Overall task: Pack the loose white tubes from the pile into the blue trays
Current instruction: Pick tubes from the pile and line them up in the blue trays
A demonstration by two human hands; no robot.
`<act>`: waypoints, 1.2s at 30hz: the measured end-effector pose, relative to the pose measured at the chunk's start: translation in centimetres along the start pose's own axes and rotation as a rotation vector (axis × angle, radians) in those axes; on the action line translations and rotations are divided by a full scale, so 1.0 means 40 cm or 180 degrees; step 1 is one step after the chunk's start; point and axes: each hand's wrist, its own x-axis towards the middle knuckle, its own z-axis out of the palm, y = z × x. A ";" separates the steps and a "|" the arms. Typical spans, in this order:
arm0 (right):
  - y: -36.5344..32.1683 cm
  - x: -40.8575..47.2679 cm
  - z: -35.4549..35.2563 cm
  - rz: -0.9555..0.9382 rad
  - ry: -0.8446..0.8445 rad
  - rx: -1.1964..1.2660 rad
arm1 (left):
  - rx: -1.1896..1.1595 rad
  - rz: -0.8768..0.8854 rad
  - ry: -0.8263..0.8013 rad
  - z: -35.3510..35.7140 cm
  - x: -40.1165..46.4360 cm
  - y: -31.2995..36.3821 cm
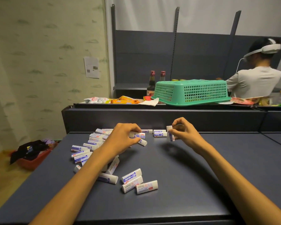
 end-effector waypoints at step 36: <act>0.025 -0.567 -0.537 -0.0998 0.0665 -0.2479 | -0.0038 0.1173 -0.0017 0.380 -0.003 0.560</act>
